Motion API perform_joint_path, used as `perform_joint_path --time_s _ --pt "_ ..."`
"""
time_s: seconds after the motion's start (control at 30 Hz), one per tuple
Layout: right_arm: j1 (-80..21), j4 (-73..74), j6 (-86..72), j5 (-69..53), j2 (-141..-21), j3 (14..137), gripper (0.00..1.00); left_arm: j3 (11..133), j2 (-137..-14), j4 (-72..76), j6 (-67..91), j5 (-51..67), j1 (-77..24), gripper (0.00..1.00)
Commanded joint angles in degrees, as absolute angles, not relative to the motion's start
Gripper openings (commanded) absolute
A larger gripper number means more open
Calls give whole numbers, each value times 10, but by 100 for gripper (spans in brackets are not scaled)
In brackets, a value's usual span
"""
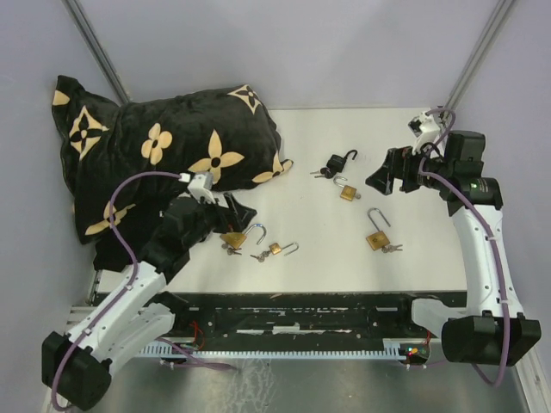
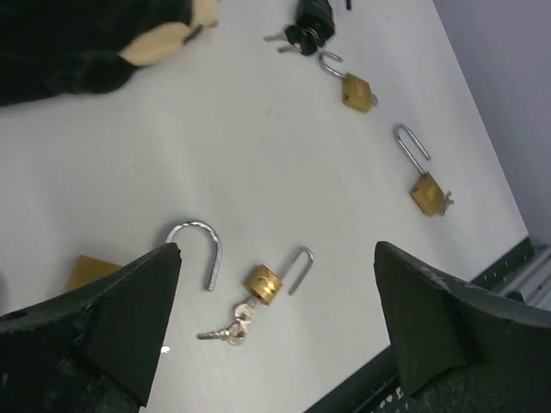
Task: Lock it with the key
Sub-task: Adjust the lock at the center of the board.
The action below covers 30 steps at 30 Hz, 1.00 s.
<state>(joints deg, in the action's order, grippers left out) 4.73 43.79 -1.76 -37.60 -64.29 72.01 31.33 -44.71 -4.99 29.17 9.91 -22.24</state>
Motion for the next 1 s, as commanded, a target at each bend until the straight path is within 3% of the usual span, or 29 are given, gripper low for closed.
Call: perform_joint_path --time_s 0.0,0.2,0.5,0.8,0.97 --pt "34 364 25 -480 -647 669 99 318 -466 -2 301 9 -346 100" --pt "26 266 2 -527 -648 574 99 320 -517 11 315 -55 -444 97" --pt "23 301 74 -529 -658 563 99 371 -623 -46 214 -158 -470 88" --pt "23 311 79 -533 -669 577 99 541 -749 -293 104 -277 -470 90" --pt "22 310 89 -526 -657 574 99 570 -790 -369 94 -265 -445 91"
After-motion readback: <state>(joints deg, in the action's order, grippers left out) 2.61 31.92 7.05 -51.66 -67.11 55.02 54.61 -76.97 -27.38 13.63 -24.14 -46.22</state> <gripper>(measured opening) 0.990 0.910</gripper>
